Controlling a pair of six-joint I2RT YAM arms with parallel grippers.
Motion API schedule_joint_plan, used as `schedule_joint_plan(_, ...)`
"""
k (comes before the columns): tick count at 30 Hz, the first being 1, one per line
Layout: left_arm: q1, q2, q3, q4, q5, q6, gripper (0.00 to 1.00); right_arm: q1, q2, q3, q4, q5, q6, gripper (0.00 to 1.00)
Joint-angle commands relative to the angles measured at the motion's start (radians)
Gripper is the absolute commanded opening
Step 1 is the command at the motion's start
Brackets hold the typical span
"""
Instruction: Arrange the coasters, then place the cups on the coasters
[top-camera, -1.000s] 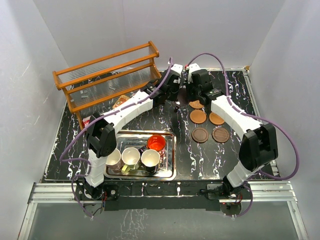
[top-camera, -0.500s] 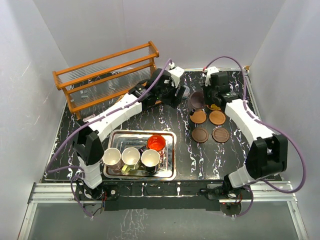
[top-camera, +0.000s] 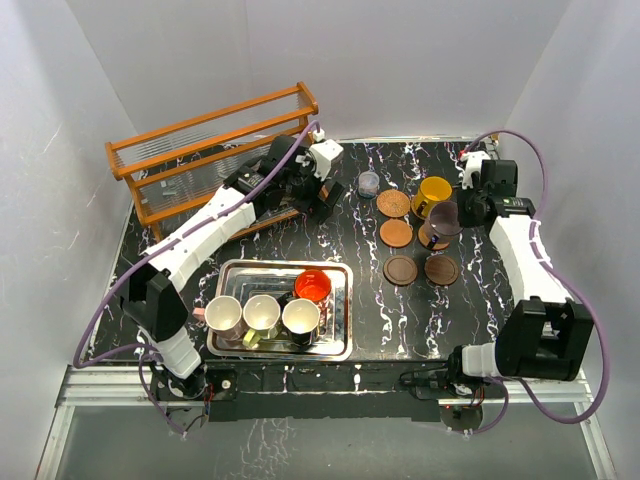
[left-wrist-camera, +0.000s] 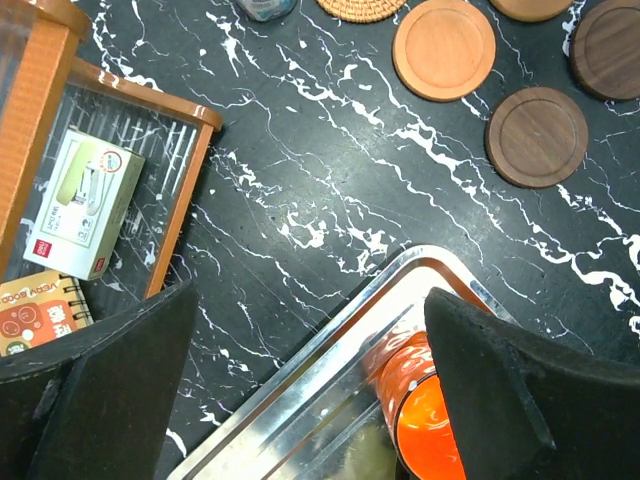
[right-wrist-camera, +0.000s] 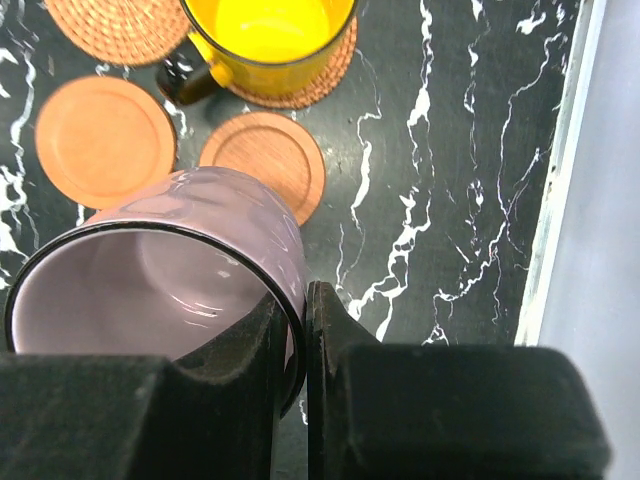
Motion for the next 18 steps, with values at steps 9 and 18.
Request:
schedule_joint_plan(9,0.027,-0.061,-0.066,-0.014,0.136,0.040,0.99,-0.076,0.186,0.069,0.054,-0.112,-0.091,0.00)
schedule_joint_plan(18,0.027,-0.058,-0.058,-0.013,0.153,0.041,0.99,-0.081,0.294,0.149,0.058,-0.123,-0.062,0.00)
